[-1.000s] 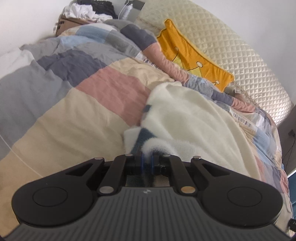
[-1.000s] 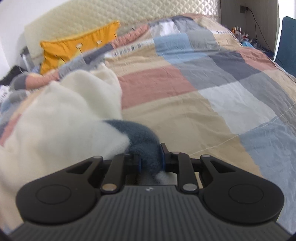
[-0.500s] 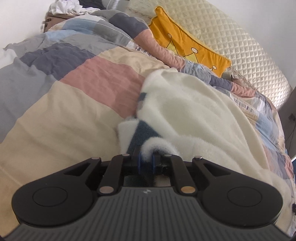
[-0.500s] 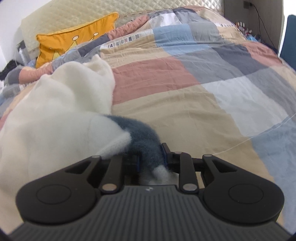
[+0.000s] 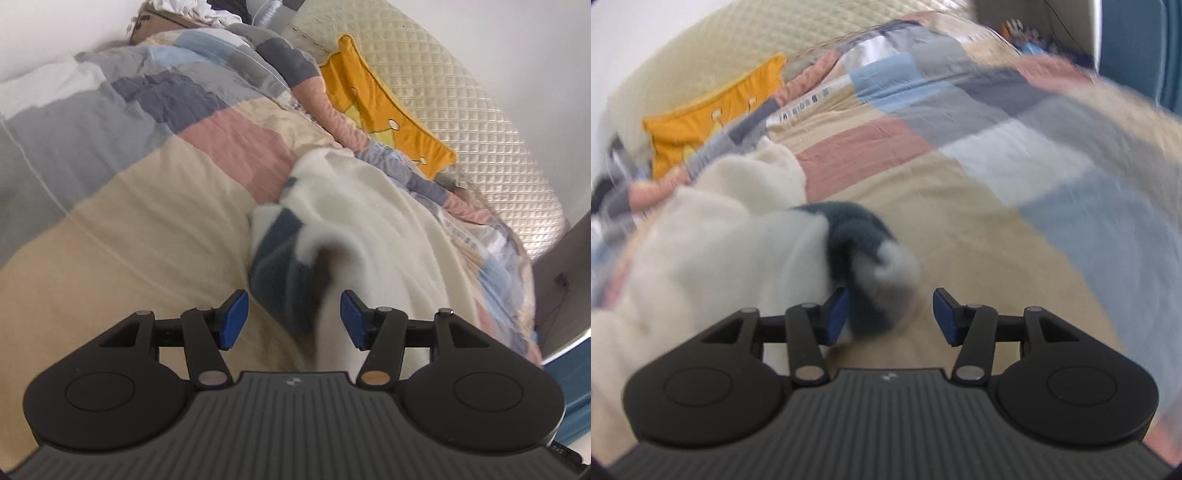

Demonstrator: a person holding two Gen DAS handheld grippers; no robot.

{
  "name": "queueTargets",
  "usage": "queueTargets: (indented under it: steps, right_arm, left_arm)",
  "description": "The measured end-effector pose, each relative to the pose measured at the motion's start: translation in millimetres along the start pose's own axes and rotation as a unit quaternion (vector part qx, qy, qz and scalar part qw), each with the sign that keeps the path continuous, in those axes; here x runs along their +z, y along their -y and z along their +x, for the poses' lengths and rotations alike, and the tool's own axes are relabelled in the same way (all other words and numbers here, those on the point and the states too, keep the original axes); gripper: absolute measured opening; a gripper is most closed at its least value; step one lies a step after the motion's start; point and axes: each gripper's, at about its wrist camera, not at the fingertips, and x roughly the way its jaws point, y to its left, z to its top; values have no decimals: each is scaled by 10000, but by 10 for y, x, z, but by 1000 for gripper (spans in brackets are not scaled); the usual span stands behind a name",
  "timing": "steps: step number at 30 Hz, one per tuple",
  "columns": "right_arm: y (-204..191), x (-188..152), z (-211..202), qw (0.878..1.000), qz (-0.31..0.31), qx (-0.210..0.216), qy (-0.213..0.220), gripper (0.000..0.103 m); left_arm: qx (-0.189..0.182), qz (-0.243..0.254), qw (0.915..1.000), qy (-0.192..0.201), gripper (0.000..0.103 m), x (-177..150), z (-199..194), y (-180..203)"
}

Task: Fold large clothes

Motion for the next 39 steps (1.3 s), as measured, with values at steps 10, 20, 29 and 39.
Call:
queueTargets:
  steps: [10, 20, 29, 39]
  right_arm:
    - [-122, -494, -282, 9888, 702, 1244, -444, 56]
    - [-344, -788, 145, 9633, 1549, 1891, -1114, 58]
    - [-436, -850, 412, 9571, 1692, 1932, -1345, 58]
    - [-505, -821, 579, 9572, 1636, 2017, -1277, 58]
  left_arm:
    - [-889, -153, 9946, -507, 67, -518, -201, 196]
    - [-1087, -783, 9862, -972, 67, -661, 178, 74]
    - [-738, -407, 9914, -1003, 67, -660, 419, 152]
    - [-561, -627, 9899, -1139, 67, -632, 717, 44]
